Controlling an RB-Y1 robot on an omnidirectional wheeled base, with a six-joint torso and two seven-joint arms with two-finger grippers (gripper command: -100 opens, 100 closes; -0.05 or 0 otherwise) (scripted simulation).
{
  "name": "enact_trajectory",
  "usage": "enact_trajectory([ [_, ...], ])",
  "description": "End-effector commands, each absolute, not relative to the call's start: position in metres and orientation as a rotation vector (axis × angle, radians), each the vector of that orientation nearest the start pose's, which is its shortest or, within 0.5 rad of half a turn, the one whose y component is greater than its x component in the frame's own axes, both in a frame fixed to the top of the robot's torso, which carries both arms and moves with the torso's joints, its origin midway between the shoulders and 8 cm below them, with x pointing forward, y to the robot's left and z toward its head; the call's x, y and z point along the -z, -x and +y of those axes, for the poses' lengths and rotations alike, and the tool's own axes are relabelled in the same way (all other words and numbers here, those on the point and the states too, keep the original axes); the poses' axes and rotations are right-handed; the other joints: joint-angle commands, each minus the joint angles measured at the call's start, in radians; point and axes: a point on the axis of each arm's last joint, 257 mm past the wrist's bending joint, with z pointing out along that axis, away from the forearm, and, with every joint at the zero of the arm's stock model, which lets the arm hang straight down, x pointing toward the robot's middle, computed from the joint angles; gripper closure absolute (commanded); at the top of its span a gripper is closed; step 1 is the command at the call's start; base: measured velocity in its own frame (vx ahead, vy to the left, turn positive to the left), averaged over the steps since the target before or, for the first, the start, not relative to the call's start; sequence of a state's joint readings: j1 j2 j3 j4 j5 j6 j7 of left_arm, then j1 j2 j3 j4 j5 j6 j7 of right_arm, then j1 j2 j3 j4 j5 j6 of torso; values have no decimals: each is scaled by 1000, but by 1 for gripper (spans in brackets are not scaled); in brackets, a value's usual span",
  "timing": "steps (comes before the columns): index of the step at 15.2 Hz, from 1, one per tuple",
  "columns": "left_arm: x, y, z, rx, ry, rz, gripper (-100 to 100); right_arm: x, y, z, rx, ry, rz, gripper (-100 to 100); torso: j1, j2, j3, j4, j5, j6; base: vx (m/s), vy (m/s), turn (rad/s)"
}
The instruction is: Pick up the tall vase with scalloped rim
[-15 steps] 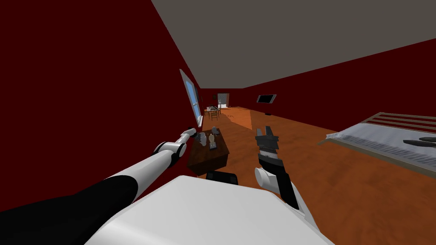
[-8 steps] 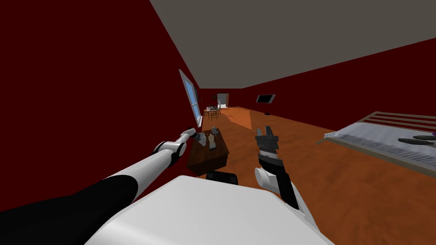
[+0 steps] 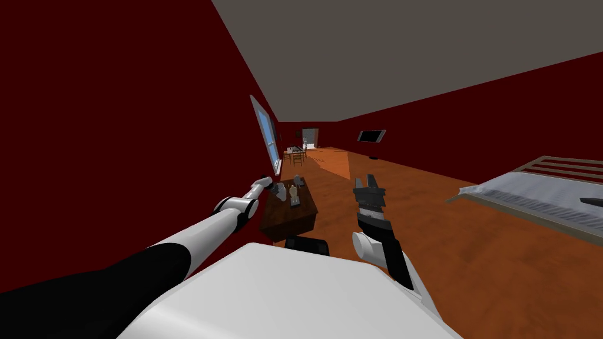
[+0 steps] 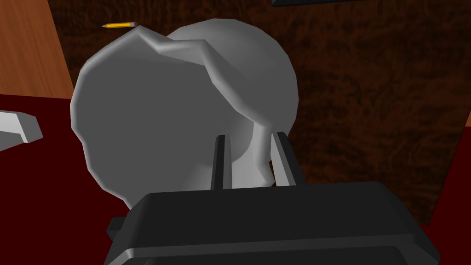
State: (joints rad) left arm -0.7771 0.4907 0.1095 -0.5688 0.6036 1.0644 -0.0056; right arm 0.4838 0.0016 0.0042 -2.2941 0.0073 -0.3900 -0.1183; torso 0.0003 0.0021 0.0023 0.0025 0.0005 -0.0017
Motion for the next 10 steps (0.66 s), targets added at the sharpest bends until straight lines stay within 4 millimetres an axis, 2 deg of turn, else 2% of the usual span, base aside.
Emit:
enact_trajectory([
  [1,363,-556,358,597,2367,1728,100,-15,-361,-278,-1396,-770,634,0,0,0,0,0,0,0,4,4,33],
  [8,354,-558,341,600,2349,1759,100,-15,-361,-278,-1396,-770,634,0,-1,3,3,3,-1,0,3,13,51],
  [10,356,-558,343,598,2350,1758,100,-15,-361,-278,-1396,-770,634,0,-2,4,4,4,-2,-1,3,6,25],
])
